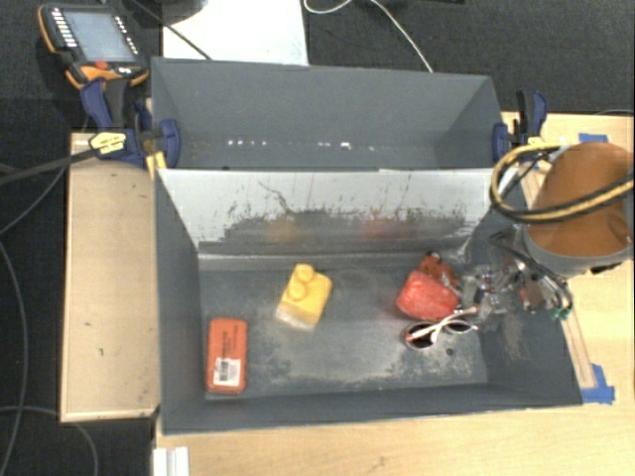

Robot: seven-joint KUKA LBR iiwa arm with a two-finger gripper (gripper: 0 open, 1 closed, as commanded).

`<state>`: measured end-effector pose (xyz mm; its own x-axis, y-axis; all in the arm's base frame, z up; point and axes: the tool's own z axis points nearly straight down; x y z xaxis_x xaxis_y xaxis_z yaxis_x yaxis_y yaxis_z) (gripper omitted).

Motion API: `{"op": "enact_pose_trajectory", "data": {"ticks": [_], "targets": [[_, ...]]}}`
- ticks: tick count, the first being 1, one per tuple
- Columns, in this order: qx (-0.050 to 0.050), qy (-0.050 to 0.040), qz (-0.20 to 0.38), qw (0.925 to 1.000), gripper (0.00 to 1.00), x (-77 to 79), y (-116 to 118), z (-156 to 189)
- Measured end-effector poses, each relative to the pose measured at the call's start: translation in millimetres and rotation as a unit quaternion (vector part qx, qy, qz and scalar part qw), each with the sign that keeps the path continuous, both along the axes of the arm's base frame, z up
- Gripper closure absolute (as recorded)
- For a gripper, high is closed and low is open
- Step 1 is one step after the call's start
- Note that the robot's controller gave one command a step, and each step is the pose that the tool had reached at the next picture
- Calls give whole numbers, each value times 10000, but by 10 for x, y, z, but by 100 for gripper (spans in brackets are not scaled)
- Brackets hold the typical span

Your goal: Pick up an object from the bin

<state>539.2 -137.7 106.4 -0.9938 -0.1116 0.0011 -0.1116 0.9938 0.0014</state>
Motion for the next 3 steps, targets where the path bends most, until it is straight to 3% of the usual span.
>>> {"op": "enact_pose_trajectory", "data": {"ticks": [3], "targets": [[-10,-36,-18,10000,100,18,-3,612]]}}
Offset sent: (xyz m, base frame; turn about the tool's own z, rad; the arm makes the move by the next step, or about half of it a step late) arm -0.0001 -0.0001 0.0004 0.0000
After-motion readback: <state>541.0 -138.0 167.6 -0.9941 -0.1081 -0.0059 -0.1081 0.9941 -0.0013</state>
